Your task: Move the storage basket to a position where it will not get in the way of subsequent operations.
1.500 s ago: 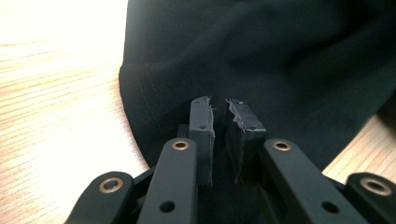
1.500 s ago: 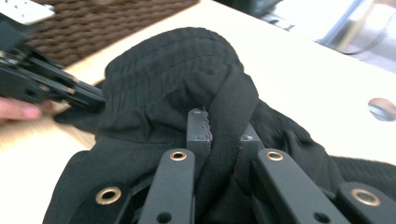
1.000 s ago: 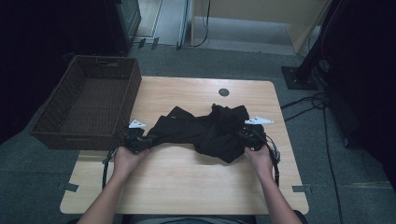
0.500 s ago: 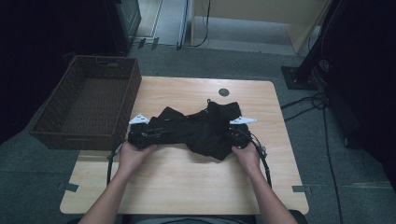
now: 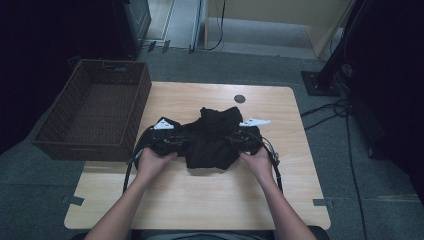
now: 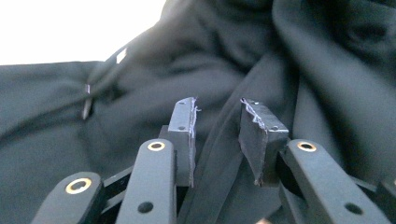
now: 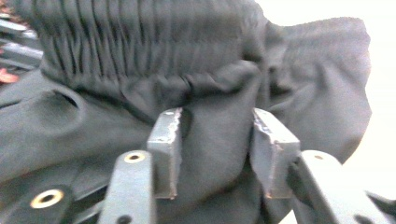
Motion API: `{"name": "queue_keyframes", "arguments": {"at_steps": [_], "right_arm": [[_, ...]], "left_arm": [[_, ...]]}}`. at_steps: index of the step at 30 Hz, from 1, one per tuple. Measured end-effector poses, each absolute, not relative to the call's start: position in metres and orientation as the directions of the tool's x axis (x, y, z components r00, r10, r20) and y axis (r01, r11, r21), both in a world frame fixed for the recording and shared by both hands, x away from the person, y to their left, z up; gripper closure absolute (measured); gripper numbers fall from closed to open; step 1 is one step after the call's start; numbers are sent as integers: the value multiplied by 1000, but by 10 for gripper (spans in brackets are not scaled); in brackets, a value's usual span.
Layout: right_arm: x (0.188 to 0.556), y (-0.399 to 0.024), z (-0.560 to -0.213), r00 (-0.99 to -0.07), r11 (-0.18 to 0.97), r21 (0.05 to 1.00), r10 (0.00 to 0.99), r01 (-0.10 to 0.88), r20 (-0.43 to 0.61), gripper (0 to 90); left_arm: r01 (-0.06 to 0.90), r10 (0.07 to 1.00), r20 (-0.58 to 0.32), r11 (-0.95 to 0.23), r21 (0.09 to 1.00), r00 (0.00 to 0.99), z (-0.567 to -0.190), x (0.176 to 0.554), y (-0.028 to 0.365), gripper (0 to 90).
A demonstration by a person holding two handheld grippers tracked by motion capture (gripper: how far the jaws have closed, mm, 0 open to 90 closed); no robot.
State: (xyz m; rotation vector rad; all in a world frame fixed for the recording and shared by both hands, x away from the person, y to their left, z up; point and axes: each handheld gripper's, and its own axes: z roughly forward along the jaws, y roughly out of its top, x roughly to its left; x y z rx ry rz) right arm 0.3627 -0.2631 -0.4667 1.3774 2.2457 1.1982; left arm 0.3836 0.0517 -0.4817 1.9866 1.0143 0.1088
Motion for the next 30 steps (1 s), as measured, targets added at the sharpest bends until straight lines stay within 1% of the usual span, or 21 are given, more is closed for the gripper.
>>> {"name": "queue_keyframes", "arguments": {"at_steps": [3, 7, 10, 12, 13, 15, 18, 19, 22, 23, 25, 26, 30], "right_arm": [[350, -265, -448, -519, 211, 759, 833, 616, 189, 485], [338, -254, -433, -529, 213, 771, 829, 600, 183, 413], [334, -241, -434, -533, 213, 766, 824, 606, 192, 349], [336, -229, -440, -529, 217, 755, 826, 619, 197, 310], [339, -223, -447, -527, 221, 748, 826, 626, 198, 302], [343, -217, -456, -516, 218, 737, 833, 639, 201, 301], [352, -211, -470, -503, 224, 725, 842, 652, 192, 345], [354, -212, -472, -501, 219, 724, 842, 655, 198, 375], [360, -214, -478, -493, 219, 727, 850, 651, 186, 504], [362, -216, -480, -498, 234, 725, 850, 648, 170, 565], [364, -218, -482, -498, 234, 723, 850, 650, 173, 650], [365, -219, -483, -505, 240, 726, 847, 644, 168, 709], [368, -227, -480, -495, 239, 738, 857, 631, 145, 808]], "left_arm": [[608, 680, -289, -288, 740, 674, -476, 392, 47, 639], [627, 673, -310, -295, 721, 672, -482, 407, 42, 621], [635, 661, -321, -309, 708, 679, -492, 415, 39, 612], [636, 656, -321, -317, 704, 682, -495, 416, 38, 615], [649, 657, -325, -334, 684, 680, -502, 418, 36, 616], [643, 655, -316, -344, 685, 687, -506, 417, 35, 618], [636, 657, -306, -346, 689, 689, -509, 415, 37, 625], [629, 658, -292, -357, 691, 694, -510, 413, 37, 626], [617, 668, -268, -362, 699, 695, -512, 409, 37, 634], [614, 671, -256, -370, 697, 696, -512, 408, 37, 639], [608, 680, -241, -372, 701, 693, -512, 404, 37, 652], [603, 681, -229, -380, 702, 696, -512, 403, 37, 659], [599, 692, -213, -379, 706, 689, -512, 397, 40, 690]]}}
